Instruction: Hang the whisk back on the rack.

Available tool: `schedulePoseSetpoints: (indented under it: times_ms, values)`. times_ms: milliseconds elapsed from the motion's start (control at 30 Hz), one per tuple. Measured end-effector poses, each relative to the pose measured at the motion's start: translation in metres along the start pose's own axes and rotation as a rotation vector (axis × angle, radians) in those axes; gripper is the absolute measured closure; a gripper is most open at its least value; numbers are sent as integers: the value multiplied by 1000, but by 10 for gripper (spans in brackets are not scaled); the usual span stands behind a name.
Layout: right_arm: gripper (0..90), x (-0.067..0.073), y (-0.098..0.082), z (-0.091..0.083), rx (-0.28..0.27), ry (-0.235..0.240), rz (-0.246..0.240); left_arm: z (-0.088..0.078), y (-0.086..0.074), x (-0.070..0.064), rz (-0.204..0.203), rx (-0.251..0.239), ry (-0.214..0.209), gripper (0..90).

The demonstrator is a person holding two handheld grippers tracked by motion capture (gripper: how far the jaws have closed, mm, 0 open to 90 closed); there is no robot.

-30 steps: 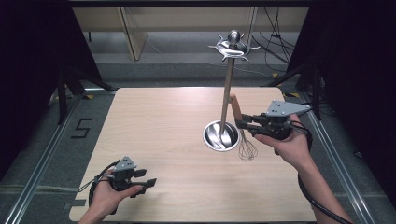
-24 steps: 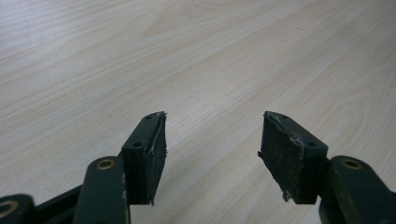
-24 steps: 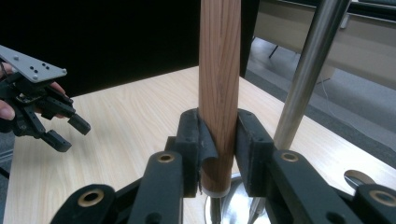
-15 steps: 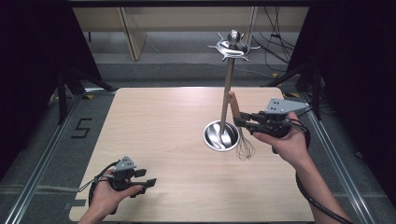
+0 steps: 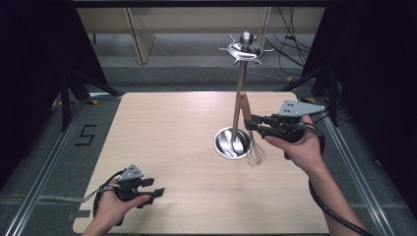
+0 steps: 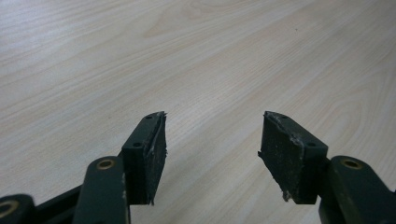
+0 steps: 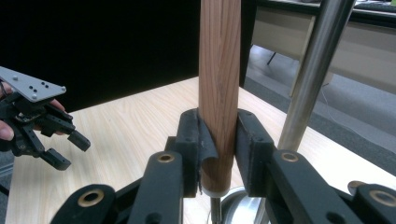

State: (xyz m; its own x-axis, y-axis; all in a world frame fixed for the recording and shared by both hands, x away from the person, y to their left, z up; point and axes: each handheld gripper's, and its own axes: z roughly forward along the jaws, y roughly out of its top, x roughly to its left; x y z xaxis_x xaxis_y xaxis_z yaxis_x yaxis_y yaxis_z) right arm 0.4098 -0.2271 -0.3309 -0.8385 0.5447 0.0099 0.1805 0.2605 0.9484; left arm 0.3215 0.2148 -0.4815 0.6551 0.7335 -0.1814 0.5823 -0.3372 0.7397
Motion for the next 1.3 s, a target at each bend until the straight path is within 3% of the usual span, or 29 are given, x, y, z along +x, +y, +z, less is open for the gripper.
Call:
schedulePoseSetpoints:
  times_ms: [167,200,300,333,500,533,733,933,1067,1300]
  values:
    - [737,1,2,2,0,-2,26,0,0,0,0,-1,-1,397]
    - [736,0,3,3,-7,6,7,0,0,0,0,-1,-1,397]
    - [737,0,5,3,-9,-4,9,0,0,0,1,-1,-3,397]
    - [736,2,6,3,-1,-5,31,0,0,0,2,-1,-3,397]
    - [736,3,7,4,-7,-11,32,0,0,0,3,-1,-1,397]
    - [736,1,8,5,-23,-15,5,0,0,0,2,-1,-1,397]
    - [736,3,9,5,-8,-3,39,0,0,0,1,-3,-1,397]
    - [736,0,10,7,-27,-15,8,1,0,0,-1,-8,-10,397]
    - [736,1,11,7,-23,2,43,1,0,0,-1,-8,-11,397]
    - [737,1,14,8,-33,-9,21,1,0,0,-2,-5,-12,397]
